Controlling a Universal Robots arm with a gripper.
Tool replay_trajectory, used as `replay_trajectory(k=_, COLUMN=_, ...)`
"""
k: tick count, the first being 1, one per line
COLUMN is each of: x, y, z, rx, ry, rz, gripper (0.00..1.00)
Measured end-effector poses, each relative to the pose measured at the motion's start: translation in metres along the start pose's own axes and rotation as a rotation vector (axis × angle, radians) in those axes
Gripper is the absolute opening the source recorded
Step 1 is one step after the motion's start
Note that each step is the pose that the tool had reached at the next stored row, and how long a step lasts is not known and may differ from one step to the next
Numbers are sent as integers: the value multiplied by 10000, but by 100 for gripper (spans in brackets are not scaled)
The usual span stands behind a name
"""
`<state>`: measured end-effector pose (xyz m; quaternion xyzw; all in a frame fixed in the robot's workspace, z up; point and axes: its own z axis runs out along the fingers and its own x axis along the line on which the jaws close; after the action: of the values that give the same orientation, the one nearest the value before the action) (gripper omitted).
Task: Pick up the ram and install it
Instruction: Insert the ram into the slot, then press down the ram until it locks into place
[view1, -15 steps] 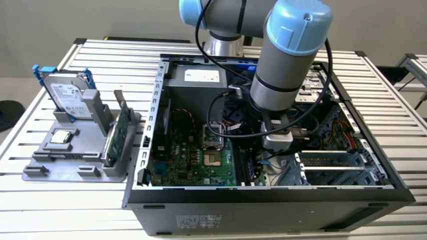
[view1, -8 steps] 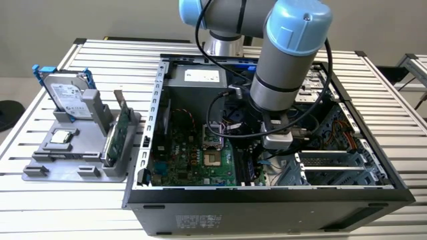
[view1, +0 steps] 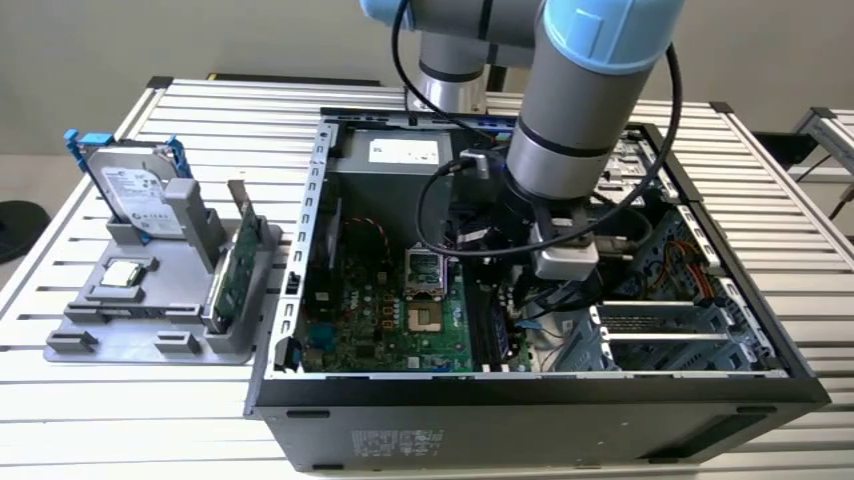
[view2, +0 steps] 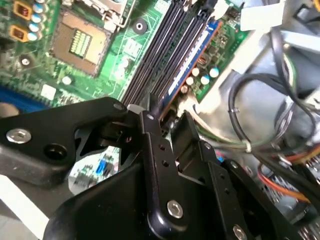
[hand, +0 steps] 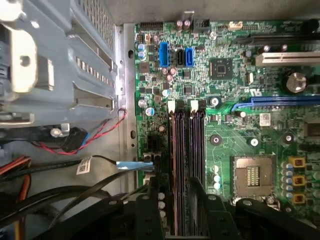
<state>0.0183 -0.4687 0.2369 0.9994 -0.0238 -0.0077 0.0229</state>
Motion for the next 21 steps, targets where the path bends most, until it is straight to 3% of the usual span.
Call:
replay_trajectory(k=5, x=-3, y=9, z=-187, rx=2, ry=0, rz=1, gripper=100)
replay_trajectory(k=12, x=-3, y=9, z=-198, rx=-8, ry=0, rz=0, gripper=100)
replay_trajectory(k=13, x=-3, y=9, z=-198, rx=-9, ry=0, rz=0, gripper=0)
replay_trajectory(k=21, x=-3, y=9, z=-198, rx=-34, ry=2, rz=0, gripper=0)
